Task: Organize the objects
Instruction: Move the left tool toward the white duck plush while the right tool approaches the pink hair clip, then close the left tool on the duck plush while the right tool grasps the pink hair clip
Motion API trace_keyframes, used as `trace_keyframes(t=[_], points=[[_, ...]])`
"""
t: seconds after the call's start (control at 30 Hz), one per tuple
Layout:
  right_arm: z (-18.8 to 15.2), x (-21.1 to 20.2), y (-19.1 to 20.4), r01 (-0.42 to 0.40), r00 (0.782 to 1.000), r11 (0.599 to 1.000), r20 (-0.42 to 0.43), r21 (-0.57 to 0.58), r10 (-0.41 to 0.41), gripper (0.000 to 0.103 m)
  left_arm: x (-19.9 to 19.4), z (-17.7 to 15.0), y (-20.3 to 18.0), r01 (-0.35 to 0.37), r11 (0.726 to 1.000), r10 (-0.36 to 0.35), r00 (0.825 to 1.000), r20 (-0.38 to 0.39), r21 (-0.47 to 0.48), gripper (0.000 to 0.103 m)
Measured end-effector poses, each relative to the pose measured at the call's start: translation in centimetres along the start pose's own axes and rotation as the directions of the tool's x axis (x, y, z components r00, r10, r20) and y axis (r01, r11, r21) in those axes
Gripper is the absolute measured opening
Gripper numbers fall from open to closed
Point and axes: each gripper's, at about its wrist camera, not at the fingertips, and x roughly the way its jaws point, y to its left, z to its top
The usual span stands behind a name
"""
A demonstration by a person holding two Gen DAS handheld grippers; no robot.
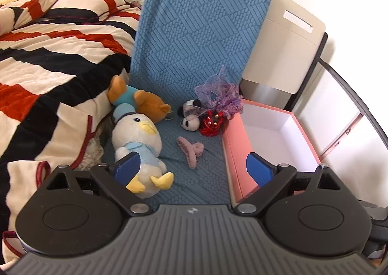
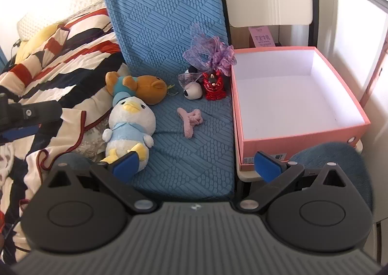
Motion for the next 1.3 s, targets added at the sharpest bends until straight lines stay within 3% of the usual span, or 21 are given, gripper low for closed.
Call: trace_keyframes(t=[0.27, 0.43, 0.6, 1.1, 1.3], points=[[-0.4, 0.8, -0.8, -0.002, 1.0, 1.0, -0.013, 0.008, 0.002, 0.103, 1.7, -0.9, -0.7, -0.001, 1.0, 0.002, 0.999, -0.033, 0.026, 0.096], [-0.3, 1.7, -1.2, -0.046, 0.999, 0.999, -0.014, 0.002, 0.046, 0.103, 3.5, -1.2, -0.2, -0.012, 1.0, 0.013, 0.998, -0.066, 0.017, 0.096], [0.4, 3.9, -0.8, -0.059, 0.998, 0.998, -0.024, -0.026, 0.058, 0.103, 5.6, -0.6, 1.1, -0.054, 0.999, 0.054, 0.996, -0.065, 0.006, 0.096], [1.5, 12.4, 0.4, -0.103, 0.994, 0.99, -0.039, -0.099, 0.1, 0.103, 15.8, 1.5, 6.0, -0.122, 0.99, 0.115, 0.989, -0.098, -0.075, 0.096], [2.1, 16.4, 1.3, -0.065, 0.998, 0.985, -0.027, -0.157, 0.062, 0.098, 20.5, 1.8, 7.4, -0.202, 0.975, 0.187, 0.971, -0.147, -0.096, 0.096]])
